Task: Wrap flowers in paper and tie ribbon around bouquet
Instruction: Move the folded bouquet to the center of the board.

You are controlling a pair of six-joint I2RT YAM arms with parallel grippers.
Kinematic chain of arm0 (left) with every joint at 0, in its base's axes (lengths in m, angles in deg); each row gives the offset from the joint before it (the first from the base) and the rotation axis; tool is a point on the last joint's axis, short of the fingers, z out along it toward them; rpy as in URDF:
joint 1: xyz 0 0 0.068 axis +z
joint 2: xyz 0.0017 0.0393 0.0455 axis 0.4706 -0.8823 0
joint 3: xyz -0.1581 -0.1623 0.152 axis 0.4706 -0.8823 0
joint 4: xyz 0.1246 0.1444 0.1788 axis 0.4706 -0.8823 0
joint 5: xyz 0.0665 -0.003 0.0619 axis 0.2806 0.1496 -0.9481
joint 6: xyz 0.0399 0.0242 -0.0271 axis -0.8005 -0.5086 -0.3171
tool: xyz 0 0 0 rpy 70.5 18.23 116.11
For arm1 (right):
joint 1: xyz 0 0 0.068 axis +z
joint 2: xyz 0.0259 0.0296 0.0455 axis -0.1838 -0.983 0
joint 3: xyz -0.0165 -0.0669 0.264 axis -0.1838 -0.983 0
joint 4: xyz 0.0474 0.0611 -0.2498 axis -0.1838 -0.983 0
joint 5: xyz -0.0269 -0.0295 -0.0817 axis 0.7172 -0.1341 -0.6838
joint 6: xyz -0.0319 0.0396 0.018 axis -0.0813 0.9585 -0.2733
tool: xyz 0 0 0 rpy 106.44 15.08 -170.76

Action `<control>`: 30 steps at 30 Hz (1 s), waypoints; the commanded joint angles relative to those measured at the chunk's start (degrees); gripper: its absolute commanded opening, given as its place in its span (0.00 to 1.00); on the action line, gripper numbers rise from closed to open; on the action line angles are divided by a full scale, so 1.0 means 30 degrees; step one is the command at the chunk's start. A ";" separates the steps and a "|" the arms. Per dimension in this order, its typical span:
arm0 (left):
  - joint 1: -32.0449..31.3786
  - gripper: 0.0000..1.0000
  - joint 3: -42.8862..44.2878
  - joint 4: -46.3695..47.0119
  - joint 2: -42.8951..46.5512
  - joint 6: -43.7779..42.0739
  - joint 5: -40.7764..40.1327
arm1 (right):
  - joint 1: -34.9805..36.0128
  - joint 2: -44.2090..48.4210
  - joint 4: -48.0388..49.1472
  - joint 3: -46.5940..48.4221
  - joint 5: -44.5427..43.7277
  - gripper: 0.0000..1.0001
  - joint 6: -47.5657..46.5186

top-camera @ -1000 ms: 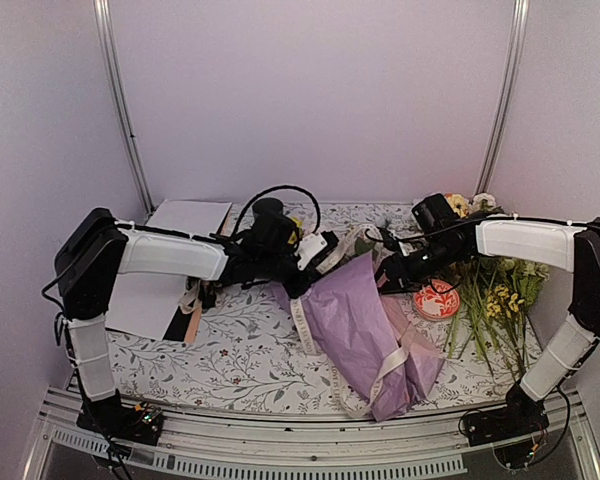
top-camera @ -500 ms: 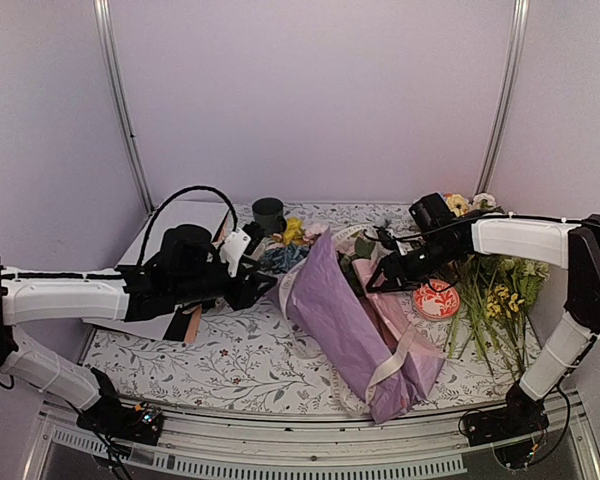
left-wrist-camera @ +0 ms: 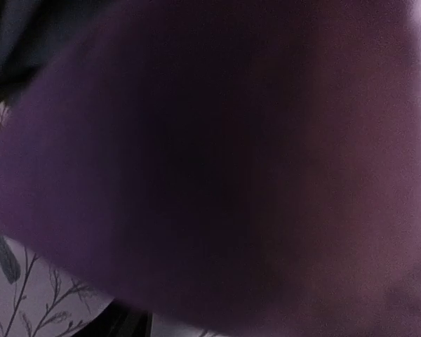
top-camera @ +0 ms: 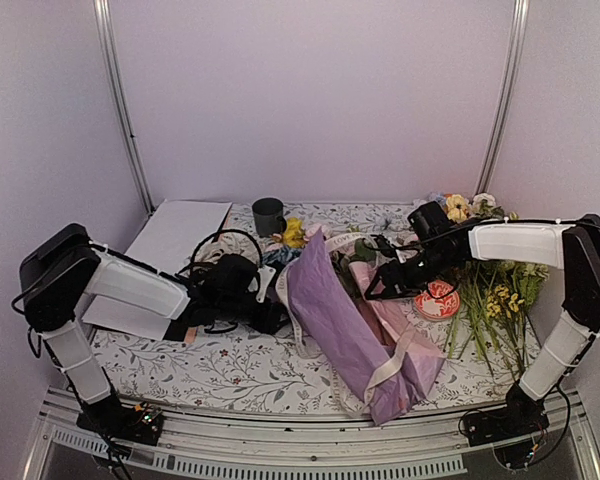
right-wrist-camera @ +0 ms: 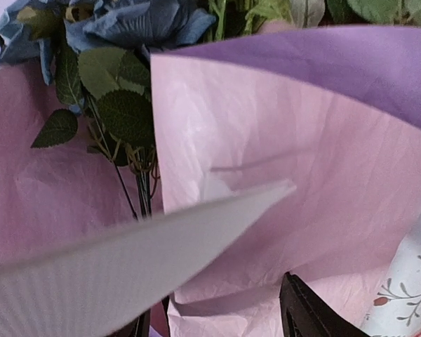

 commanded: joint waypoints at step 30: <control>0.4139 0.56 1.3030 -0.6877 -0.7759 -0.2448 -0.0192 | 0.1732 -0.5959 0.6956 0.2364 0.2737 0.56 0.4778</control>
